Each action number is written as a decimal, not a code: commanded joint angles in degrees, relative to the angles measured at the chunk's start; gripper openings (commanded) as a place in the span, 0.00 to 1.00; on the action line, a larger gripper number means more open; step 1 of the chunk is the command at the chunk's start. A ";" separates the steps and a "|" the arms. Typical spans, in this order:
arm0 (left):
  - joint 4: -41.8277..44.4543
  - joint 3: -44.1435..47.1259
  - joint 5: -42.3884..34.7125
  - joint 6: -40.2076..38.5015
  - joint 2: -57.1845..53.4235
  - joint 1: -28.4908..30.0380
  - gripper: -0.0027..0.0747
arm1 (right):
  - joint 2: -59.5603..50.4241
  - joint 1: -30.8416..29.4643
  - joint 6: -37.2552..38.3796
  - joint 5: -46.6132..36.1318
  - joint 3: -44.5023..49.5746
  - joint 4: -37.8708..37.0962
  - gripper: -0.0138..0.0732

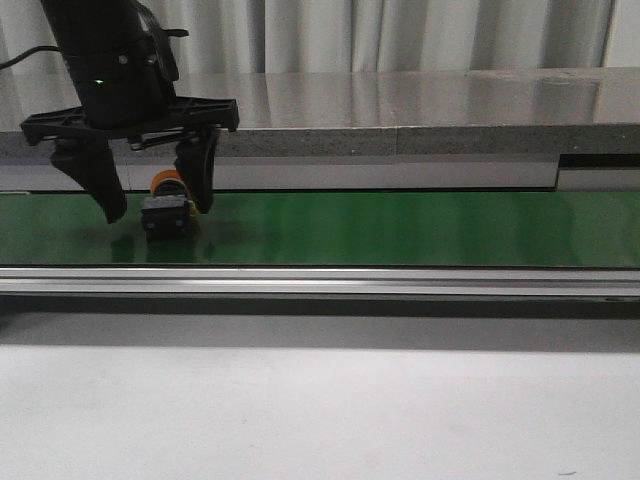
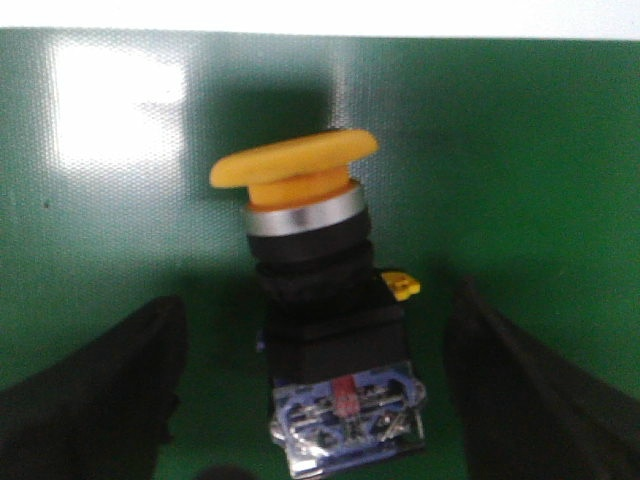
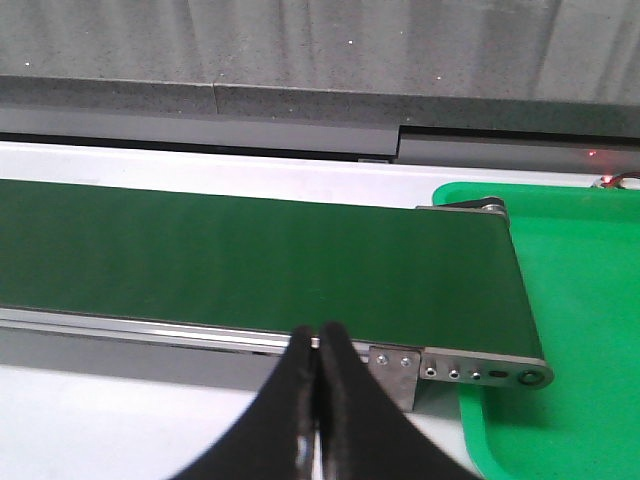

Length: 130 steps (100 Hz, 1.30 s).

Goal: Move button from right to left
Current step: 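Lower the left gripper over the moving button and grasp it, then lift the button with the left gripper and carry it to the blue tray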

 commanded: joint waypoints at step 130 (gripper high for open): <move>-1.44 -1.63 9.50 33.10 -11.36 35.57 0.09 | 0.49 0.11 -0.33 -4.31 -1.44 0.29 0.08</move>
